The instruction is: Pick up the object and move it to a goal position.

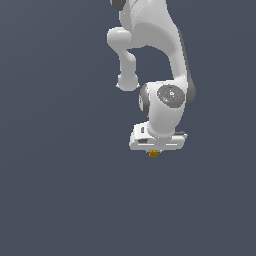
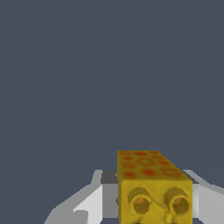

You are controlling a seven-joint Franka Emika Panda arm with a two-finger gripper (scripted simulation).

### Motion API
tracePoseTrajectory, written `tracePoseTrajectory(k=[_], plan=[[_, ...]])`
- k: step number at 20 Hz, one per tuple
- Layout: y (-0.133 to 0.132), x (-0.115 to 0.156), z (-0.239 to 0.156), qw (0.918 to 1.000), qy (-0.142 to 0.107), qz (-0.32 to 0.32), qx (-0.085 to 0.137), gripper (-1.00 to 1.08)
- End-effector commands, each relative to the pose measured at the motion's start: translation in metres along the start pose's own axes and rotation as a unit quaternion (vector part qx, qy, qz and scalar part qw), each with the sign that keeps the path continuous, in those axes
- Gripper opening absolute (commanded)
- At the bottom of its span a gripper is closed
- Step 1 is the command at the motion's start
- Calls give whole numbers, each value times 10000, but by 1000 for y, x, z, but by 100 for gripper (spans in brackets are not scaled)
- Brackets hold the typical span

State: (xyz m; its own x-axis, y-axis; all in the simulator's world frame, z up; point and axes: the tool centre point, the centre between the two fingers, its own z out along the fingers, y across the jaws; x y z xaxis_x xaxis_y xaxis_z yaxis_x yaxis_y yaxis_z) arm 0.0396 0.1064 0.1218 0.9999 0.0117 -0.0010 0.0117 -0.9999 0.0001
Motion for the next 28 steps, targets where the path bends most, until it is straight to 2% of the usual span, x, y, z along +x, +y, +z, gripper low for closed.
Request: tracePoseTrajectory(k=[1, 28], plan=[[-6, -11, -22, 10000, 5, -1, 0, -100], [-81, -139, -296, 10000, 7, -1, -8, -100]])
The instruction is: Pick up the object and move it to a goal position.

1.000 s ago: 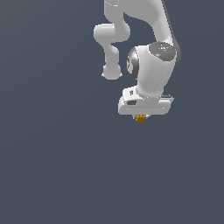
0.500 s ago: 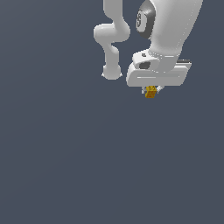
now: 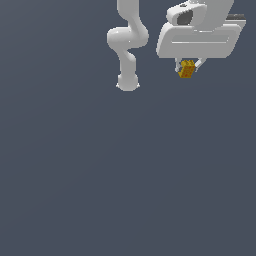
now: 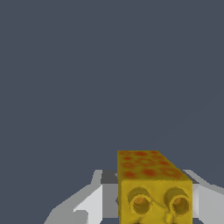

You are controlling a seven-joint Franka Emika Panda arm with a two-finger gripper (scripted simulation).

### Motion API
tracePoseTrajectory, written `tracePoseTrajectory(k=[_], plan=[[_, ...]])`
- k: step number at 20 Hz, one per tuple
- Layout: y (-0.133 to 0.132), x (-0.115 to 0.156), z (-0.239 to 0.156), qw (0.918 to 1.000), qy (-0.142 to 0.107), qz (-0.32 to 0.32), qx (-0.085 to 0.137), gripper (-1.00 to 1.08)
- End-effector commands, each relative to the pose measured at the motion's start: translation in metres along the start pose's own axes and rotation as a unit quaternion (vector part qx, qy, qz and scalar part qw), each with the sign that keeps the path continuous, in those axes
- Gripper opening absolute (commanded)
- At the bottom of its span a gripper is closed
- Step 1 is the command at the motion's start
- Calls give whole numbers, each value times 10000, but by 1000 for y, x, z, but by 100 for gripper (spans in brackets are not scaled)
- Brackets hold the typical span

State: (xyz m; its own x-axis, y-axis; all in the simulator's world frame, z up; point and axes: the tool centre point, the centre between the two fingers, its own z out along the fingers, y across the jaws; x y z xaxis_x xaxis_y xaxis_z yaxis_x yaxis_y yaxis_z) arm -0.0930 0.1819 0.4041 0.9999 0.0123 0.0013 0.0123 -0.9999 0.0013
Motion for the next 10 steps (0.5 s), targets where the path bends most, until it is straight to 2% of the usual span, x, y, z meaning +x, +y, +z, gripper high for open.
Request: tracePoseTrajectory(k=[1, 10], plan=[[-6, -10, -22, 10000, -5, 2, -2, -100], [-20, -29, -70, 10000, -6, 1, 3, -100]])
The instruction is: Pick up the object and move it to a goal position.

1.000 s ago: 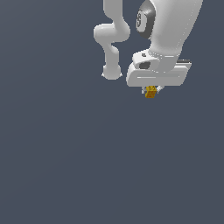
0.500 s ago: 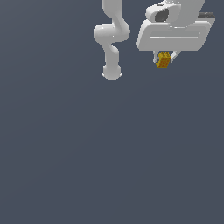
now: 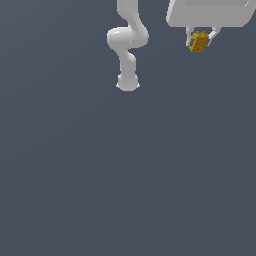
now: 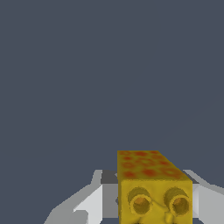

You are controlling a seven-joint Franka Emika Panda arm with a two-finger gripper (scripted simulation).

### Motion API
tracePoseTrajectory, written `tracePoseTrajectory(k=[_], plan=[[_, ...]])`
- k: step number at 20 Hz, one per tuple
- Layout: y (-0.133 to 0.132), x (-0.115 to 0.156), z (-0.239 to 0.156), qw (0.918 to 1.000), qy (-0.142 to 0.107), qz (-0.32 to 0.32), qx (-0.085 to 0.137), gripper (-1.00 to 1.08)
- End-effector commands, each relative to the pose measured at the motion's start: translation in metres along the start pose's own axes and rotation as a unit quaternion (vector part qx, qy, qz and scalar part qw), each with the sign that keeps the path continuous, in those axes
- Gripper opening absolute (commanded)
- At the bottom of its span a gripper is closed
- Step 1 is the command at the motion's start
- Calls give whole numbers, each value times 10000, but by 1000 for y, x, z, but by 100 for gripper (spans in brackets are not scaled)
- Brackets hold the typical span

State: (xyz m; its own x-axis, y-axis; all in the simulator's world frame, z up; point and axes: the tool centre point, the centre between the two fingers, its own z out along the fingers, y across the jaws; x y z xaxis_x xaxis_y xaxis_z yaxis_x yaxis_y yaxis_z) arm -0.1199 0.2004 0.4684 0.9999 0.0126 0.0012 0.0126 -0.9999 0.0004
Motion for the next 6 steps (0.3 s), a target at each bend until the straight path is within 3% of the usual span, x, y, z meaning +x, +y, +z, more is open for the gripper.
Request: tracePoseTrajectory(k=[1, 6], plan=[[-3, -3, -8, 10000, -6, 2, -1, -100], [-4, -5, -14, 10000, -6, 3, 1, -100]])
